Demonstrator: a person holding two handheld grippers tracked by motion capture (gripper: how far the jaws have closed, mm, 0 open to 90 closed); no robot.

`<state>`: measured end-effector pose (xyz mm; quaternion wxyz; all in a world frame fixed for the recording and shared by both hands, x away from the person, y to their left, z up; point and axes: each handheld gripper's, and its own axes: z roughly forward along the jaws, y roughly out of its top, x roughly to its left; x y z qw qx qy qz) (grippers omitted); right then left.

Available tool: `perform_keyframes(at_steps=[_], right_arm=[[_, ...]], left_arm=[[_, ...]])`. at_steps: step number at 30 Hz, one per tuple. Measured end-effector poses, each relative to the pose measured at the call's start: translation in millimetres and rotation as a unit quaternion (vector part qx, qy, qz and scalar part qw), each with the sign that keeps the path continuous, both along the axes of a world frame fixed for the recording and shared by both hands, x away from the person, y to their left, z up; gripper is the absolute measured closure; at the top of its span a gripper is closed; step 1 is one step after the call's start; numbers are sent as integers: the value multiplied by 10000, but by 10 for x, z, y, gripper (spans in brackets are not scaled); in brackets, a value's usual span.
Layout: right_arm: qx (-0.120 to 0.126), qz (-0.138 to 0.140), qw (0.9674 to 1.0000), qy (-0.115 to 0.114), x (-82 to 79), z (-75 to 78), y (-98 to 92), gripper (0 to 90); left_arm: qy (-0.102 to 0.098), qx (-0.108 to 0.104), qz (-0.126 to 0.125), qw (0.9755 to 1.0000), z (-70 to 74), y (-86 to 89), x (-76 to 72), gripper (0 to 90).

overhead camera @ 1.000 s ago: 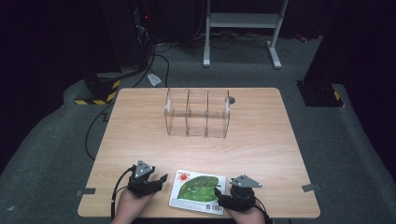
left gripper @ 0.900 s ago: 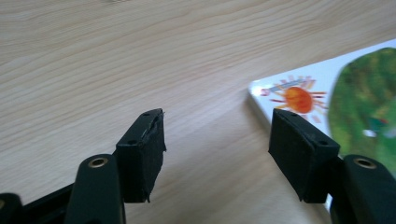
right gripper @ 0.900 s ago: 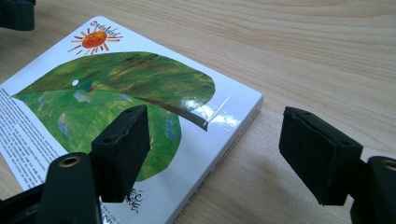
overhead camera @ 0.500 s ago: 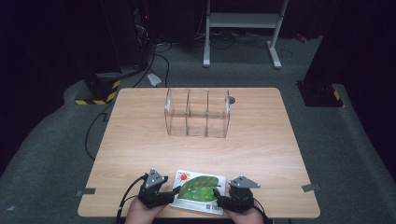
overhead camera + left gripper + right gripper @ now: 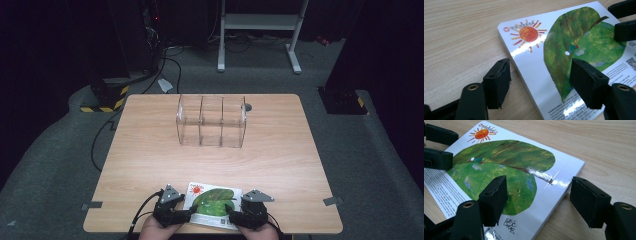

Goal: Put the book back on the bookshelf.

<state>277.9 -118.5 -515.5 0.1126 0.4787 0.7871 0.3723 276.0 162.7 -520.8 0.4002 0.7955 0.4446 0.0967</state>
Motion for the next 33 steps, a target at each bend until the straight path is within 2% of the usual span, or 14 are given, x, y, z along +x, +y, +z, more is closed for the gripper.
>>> perform_keyframes(at_steps=[3,10,15,21,23,24,25,28,30,31,32,33], right_arm=[[-8,-11,10000,15,4,1,8,300],[-56,-85,9999,51,43,11,30,310],[-90,-209,9997,-33,119,10,53,322],[-205,-306,9992,-170,382,17,89,334],[-267,-338,9988,-234,527,20,122,340],[-296,-314,9988,-248,651,24,145,344],[-296,-314,9988,-248,651,24,145,344],[-403,-306,9985,-227,830,46,204,347],[-496,-285,9980,-264,873,62,229,361],[-349,-382,9982,-312,848,77,192,337],[-349,-382,9982,-312,848,77,192,337],[-284,-409,9981,-352,814,85,166,330]], left_arm=[[-31,37,69,10000,-1,-28,-10,332],[-50,21,197,9998,-3,-34,1,361],[-73,-23,295,9995,-12,-53,57,370],[-138,-5,416,9990,-19,-77,310,374],[-161,-32,515,9985,-25,-74,400,374],[-179,-88,600,9980,-34,-67,451,377],[-179,-88,600,9980,-34,-67,451,378],[-189,-124,742,9970,-37,-74,520,378],[-219,-141,738,9969,-43,-66,520,379],[-183,-170,751,9969,-40,-55,518,394],[-158,-189,722,9971,-41,-36,518,394],[-82,-331,734,9967,-44,-3,512,402]])
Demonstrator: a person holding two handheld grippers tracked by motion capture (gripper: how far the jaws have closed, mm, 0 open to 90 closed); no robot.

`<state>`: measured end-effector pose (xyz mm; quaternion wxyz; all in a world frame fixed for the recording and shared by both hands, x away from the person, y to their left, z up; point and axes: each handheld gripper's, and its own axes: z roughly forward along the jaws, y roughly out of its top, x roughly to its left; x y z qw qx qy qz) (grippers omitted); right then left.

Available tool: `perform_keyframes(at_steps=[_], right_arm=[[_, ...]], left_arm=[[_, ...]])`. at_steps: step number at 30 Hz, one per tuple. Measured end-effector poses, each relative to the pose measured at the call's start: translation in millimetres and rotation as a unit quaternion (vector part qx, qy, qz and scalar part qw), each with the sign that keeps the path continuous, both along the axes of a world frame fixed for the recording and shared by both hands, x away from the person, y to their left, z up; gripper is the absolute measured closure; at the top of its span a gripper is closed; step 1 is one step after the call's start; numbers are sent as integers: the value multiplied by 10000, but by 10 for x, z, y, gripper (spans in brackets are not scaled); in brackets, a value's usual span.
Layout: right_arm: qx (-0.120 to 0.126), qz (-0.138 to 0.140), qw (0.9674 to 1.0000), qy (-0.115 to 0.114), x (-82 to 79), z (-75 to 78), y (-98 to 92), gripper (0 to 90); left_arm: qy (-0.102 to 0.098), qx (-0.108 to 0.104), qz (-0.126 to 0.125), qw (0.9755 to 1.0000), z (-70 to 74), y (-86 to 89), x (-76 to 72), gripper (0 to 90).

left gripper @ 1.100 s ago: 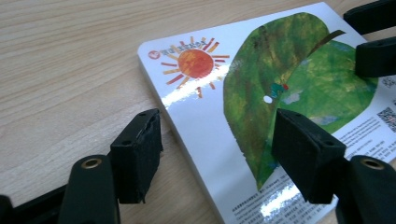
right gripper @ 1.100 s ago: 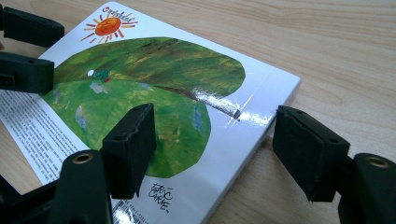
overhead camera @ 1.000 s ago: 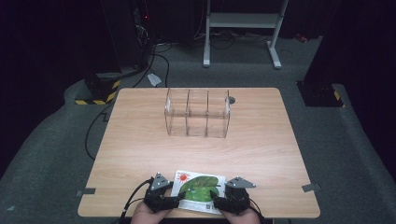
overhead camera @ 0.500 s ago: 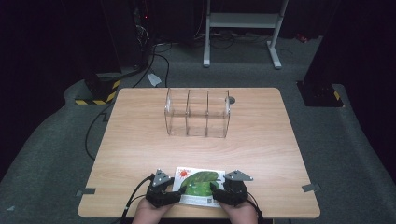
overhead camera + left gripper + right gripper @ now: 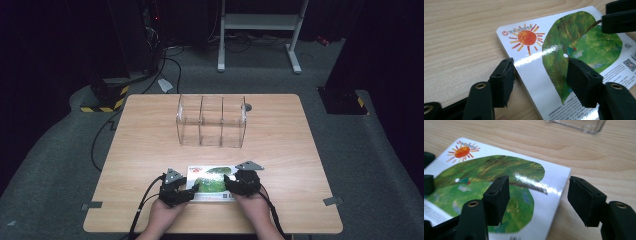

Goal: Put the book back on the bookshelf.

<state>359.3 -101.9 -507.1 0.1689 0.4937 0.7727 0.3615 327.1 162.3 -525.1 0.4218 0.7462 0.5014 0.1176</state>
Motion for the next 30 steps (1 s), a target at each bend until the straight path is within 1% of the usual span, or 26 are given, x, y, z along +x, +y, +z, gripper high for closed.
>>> perform_keyframes(at_steps=[1,2,3,4,5,6,7,8,9,10,11,12,15,16,17,19,20,21,23,25,28,30], right_arm=[[71,0,9999,-89,-101,10,-50,320],[103,49,9998,-167,-245,0,-114,318],[103,49,9998,-167,-245,0,-114,318],[79,98,9999,-104,-379,-51,-172,308],[79,98,9999,-104,-379,-51,-172,308],[87,118,9999,-49,-411,-71,-188,302],[176,148,9997,10,-447,-88,-211,301],[254,130,9996,19,-466,-91,-218,301],[321,126,9994,34,-476,-94,-216,301],[358,151,9992,66,-481,-99,-206,300],[327,181,9993,69,-481,-106,-196,299],[369,285,9988,117,-471,-130,-165,290],[399,330,9986,145,-470,-138,-111,268],[357,332,9987,115,-470,-140,-99,261],[343,321,9988,132,-473,-137,-88,256],[333,295,9990,101,-479,-142,-79,254],[364,270,9989,120,-478,-140,-77,254],[364,270,9989,120,-478,-140,-77,254],[417,249,9987,148,-480,-140,-80,254],[446,278,9985,122,-478,-145,-92,254],[511,283,9982,137,-478,-150,-102,253],[550,276,9980,167,-476,-148,-106,251]], left_arm=[[32,-7,-20,10000,3,18,0,399],[62,-86,-9,9999,2,30,1,395],[69,-135,-9,9999,-1,34,3,395],[66,-142,-13,9999,-2,33,4,395],[74,-147,-30,9999,-1,32,5,395],[70,-144,-23,9999,-1,26,5,396],[76,-144,-11,9999,0,21,4,396],[110,-171,-12,9998,4,25,8,394],[182,-267,33,9995,6,26,8,391],[181,-275,47,9994,6,31,10,391],[181,-293,69,9994,6,28,5,392],[122,-242,53,9996,5,25,3,401],[111,-276,83,9995,10,29,6,419],[107,-307,107,9994,13,25,3,420],[51,-286,112,9995,15,24,-1,422],[28,-309,136,9994,22,19,-15,424],[-38,-381,145,9992,44,38,-29,436],[-38,-381,145,9992,44,38,-29,437],[-125,-451,145,9988,74,50,-55,439],[-187,-455,125,9987,92,60,-74,443],[-246,-568,165,9979,106,62,-102,443],[-364,-619,167,9973,121,69,-120,450]])
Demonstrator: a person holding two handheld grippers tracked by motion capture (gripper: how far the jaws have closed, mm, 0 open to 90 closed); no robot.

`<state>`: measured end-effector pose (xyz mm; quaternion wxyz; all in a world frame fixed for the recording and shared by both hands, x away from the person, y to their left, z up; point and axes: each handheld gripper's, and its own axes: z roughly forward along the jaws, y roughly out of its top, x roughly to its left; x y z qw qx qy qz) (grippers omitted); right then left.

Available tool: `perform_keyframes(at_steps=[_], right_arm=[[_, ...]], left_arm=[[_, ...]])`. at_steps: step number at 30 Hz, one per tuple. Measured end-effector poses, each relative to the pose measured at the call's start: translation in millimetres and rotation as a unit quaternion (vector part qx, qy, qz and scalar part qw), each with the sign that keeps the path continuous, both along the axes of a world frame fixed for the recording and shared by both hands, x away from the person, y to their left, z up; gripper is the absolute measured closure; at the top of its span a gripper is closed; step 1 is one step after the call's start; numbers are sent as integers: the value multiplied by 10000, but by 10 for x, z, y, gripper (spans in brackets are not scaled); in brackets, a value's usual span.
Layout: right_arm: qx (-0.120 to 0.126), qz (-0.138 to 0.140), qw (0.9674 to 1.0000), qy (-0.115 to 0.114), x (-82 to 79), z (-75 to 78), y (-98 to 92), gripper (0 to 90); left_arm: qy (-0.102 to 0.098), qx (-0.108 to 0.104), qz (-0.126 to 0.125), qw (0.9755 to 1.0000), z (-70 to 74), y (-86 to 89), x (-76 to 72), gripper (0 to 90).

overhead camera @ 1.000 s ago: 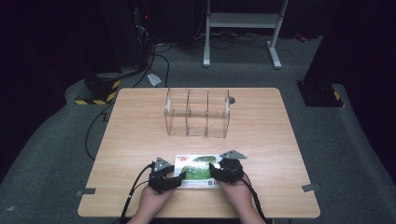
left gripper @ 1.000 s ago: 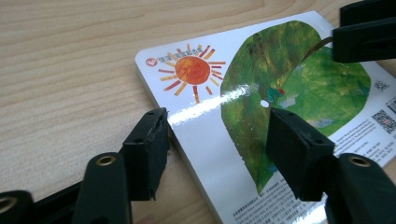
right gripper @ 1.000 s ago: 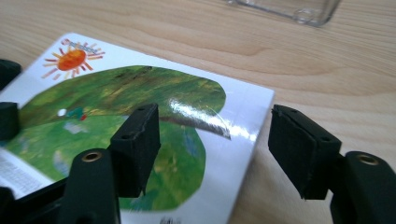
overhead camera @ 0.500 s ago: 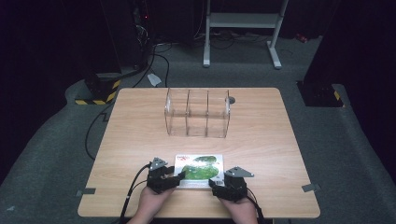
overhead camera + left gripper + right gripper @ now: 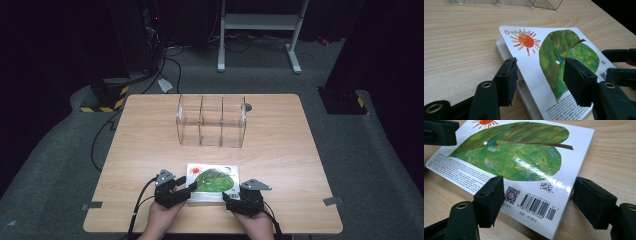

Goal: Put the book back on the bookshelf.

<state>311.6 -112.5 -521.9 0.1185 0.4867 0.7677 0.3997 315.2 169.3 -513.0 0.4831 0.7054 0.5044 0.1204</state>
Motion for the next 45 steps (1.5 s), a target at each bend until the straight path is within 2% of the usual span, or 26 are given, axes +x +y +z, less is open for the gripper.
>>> perform_keyframes(at_steps=[5,6,10,13,20,21,23,26,27,28,29,30,31,33,35,36,39,42,45], right_arm=[[107,2,9999,-9,-1,3,-16,245],[97,6,9999,-61,-5,3,-14,244],[192,7,9998,-90,-8,22,-24,245],[141,-3,9997,-188,-38,41,-15,243],[-69,144,9987,-484,-118,86,3,214],[-85,218,9973,-690,-156,140,26,212],[-81,225,9971,-727,-171,155,42,208],[-229,403,9948,-907,-225,183,125,192],[-255,403,9943,-951,-246,186,153,191],[-315,436,9932,-1029,-260,186,181,186],[-303,480,9933,-1008,-270,185,209,176],[-436,537,9917,-1083,-273,176,257,167],[-436,537,9917,-1083,-273,176,257,167],[-586,531,9904,-1132,-278,161,314,174],[-764,561,9884,-1186,-274,137,357,183],[-816,453,9884,-1200,-266,125,363,219],[-799,298,9888,-1225,-263,138,343,226],[-723,276,9886,-1295,-263,164,309,227],[-784,271,9880,-1300,-263,168,293,233]], left_arm=[[-162,-151,-2,9998,39,7,-35,456],[-275,-215,-12,9994,59,12,-48,459],[-312,-305,-18,9990,85,12,-38,468],[-325,-330,-28,9989,96,9,-20,470],[-364,-302,-158,9988,205,-22,8,470],[-404,-322,-211,9984,262,-36,13,474],[-462,-386,-218,9979,300,-51,19,478],[-590,-371,-262,9972,361,-95,20,477],[-621,-437,-282,9967,372,-106,10,477],[-607,-488,-274,9966,378,-115,3,476],[-609,-502,-293,9965,381,-118,-1,476],[-605,-518,-308,9963,387,-126,-9,475],[-629,-544,-323,9960,390,-135,-19,475],[-675,-554,-369,9955,393,-142,-40,477],[-658,-589,-394,9953,391,-140,-40,476],[-666,-556,-429,9953,383,-127,-31,476],[-607,-577,-444,9955,361,-98,-17,473],[-383,-716,-433,9958,312,-23,37,434],[-25,-907,-599,9941,275,16,116,371]])
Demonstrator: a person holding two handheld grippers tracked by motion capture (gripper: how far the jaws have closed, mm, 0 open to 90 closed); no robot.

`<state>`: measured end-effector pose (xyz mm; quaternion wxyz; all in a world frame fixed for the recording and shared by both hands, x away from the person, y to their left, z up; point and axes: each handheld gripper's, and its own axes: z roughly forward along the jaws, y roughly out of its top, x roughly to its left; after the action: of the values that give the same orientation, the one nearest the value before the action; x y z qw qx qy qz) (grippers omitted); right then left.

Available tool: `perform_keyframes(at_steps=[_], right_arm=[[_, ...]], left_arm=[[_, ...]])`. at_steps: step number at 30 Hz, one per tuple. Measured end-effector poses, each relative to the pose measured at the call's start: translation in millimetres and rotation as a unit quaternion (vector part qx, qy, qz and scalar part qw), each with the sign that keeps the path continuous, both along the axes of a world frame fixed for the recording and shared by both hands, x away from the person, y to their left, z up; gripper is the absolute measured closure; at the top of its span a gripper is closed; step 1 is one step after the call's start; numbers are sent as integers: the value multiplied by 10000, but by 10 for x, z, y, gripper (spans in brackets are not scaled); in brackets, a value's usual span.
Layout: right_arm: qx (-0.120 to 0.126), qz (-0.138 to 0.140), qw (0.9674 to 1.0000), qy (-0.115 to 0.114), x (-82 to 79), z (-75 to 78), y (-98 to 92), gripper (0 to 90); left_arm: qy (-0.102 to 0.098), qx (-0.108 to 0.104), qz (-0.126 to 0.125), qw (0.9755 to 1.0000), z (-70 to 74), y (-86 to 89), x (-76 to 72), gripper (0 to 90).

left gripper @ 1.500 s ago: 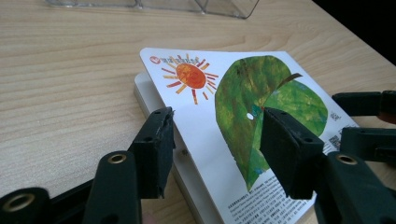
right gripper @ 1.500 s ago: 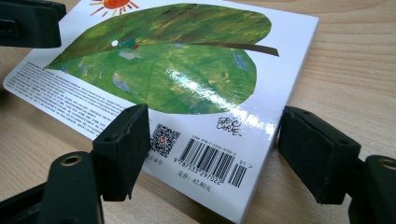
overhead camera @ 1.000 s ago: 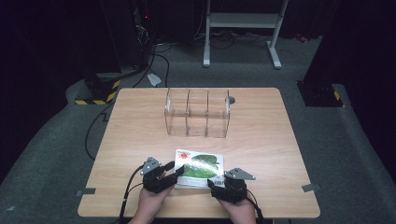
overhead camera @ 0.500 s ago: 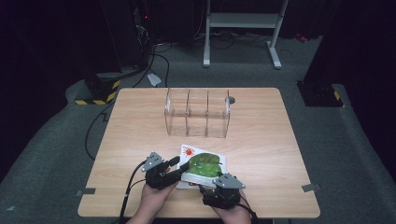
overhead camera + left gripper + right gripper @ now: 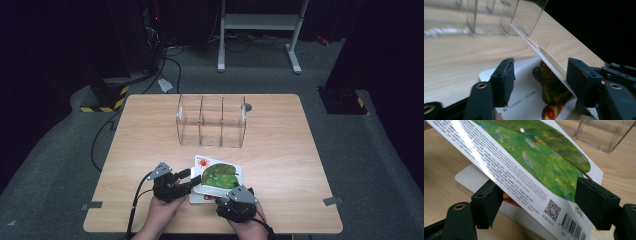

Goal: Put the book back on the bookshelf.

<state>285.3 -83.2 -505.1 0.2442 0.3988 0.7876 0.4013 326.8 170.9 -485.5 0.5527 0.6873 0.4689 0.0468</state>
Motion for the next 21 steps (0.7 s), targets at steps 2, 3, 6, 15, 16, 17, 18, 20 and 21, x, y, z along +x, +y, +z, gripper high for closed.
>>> perform_keyframes(at_steps=[2,3,6,15,16,17,18,20,21], right_arm=[[36,-5,10000,20,-2,-9,-8,235],[34,-7,10000,20,-1,-7,-12,235],[24,8,10000,44,7,-18,-16,237],[-33,164,9996,207,-24,-52,-34,237],[-14,194,9996,222,-32,-50,-39,240],[-13,211,9995,234,-41,-47,-46,240],[6,239,9993,273,-51,-45,-53,240],[136,287,9991,272,-68,-36,-76,260],[278,285,9988,291,-83,0,-107,264]], left_arm=[[195,-55,-153,9997,-16,-25,40,363],[292,-95,-230,9993,-30,-38,64,360],[449,-46,-324,9985,-72,-98,107,395],[342,294,-428,9981,-117,-146,155,602],[313,339,-459,9979,-115,-143,156,608],[268,421,-498,9975,-113,-143,157,611],[257,469,-519,9972,-111,-143,157,614],[228,598,-559,9964,-119,-145,156,623],[185,711,-585,9956,-129,-144,152,625]])
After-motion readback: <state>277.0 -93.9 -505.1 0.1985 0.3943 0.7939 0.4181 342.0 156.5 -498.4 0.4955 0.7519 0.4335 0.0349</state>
